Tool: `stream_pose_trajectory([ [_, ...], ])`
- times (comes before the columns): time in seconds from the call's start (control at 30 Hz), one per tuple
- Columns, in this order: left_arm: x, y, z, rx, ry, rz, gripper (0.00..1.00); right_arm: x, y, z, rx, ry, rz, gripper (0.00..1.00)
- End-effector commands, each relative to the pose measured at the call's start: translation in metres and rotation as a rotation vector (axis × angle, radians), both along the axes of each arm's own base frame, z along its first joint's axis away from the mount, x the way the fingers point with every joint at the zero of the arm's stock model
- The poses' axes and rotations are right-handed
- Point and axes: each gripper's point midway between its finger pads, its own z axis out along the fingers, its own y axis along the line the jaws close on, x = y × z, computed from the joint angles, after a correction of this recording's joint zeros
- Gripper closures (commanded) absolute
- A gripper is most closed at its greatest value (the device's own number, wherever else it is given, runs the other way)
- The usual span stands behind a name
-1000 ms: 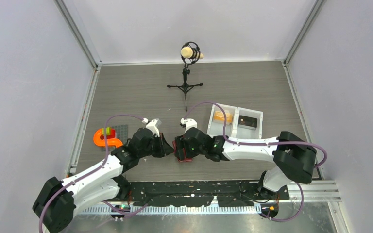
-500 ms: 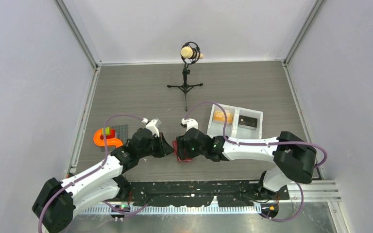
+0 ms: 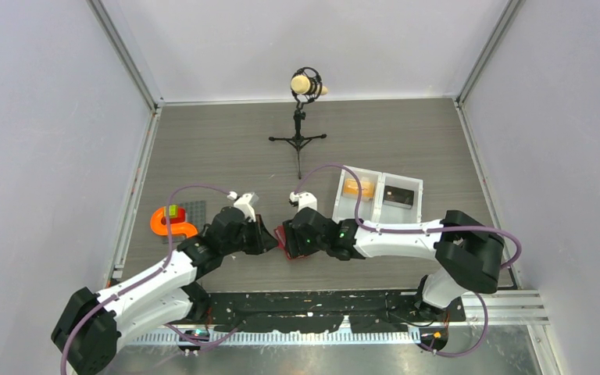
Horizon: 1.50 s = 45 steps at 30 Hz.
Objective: Take the credit cards out of the card holder
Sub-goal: Open the card holder at the center of the board.
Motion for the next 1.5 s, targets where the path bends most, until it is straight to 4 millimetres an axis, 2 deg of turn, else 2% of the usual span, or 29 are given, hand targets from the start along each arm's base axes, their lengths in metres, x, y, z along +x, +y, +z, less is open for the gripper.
stream_pose_trajectory([
  [0.0, 0.001, 0.012, -0.002, 0.056, -0.015, 0.023, 1.0, 0.012, -0.003, 0.027, 0.021, -0.073, -0.05, 0.41],
  [0.3, -0.005, 0.033, -0.02, 0.149, -0.007, 0.046, 1.0, 0.011, -0.028, 0.026, -0.002, -0.099, -0.086, 0.43],
  [0.6, -0.008, 0.042, -0.027, 0.197, 0.01, 0.066, 1.0, 0.022, -0.045, 0.021, -0.037, -0.105, -0.124, 0.46],
  [0.7, -0.006, 0.051, -0.03, 0.242, 0.03, 0.111, 0.99, 0.022, -0.05, 0.019, -0.045, -0.102, -0.135, 0.46],
  [0.87, -0.005, 0.055, -0.028, 0.251, 0.052, 0.154, 0.8, 0.024, -0.056, 0.028, -0.055, -0.111, -0.154, 0.48],
  [0.97, 0.0, 0.047, -0.018, 0.203, 0.032, 0.152, 0.74, 0.024, -0.057, 0.037, -0.059, -0.116, -0.158, 0.48],
  [1.03, -0.003, 0.047, -0.019, 0.203, 0.045, 0.144, 0.71, 0.024, -0.058, 0.046, -0.058, -0.118, -0.155, 0.48],
  [1.23, -0.003, 0.045, -0.022, 0.203, 0.05, 0.139, 0.71, 0.024, -0.049, 0.085, 0.029, -0.15, -0.139, 0.44],
  [1.37, -0.004, 0.043, -0.023, 0.192, 0.051, 0.128, 0.85, 0.015, -0.023, 0.115, 0.159, -0.184, -0.056, 0.46],
  [1.47, -0.004, 0.04, -0.022, 0.174, 0.044, 0.121, 0.96, 0.001, 0.002, 0.125, 0.235, -0.169, 0.039, 0.47],
])
